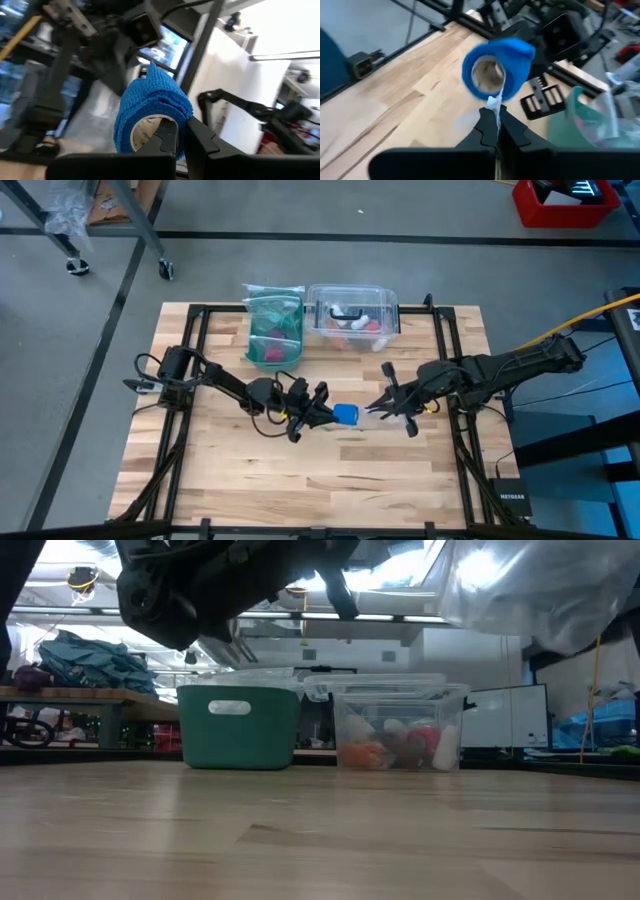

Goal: Roll bandage
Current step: Put the blue bandage into the transparent zip bag

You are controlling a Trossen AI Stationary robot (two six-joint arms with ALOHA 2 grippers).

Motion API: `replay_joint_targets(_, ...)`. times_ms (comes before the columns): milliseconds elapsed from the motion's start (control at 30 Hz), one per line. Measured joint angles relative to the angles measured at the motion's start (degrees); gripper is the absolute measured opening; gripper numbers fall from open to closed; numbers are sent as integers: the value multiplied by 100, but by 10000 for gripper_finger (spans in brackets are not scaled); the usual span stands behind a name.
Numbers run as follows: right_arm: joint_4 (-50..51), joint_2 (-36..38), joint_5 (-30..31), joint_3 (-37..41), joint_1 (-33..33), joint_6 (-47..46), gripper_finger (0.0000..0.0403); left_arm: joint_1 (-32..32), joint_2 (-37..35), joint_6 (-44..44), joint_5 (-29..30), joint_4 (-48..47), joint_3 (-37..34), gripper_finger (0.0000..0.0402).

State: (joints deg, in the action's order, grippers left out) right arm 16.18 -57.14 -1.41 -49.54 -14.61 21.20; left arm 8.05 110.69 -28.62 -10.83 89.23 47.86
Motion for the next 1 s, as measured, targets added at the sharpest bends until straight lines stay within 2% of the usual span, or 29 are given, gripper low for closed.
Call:
replay_joint_targets(100, 33, 0, -209, 0, 0, 1, 1, 16, 0, 2, -259, 20, 0, 1)
replay_joint_targets(333, 25, 0, -228, 0, 0, 3, 1, 16, 0, 173, -857, -362, 0, 1)
replay_joint_targets(567, 19, 0, -454, 0, 0, 3, 1, 2, 2, 654, -851, -1107, 2, 1)
replay_joint_targets(833, 33, 0, -864, 0, 0, 3, 1, 14, 2, 635, -848, -906, 2, 1)
replay_joint_targets(1000, 35, 0, -875, 0, 0, 3, 1, 22, 2, 631, -846, -883, 2, 1)
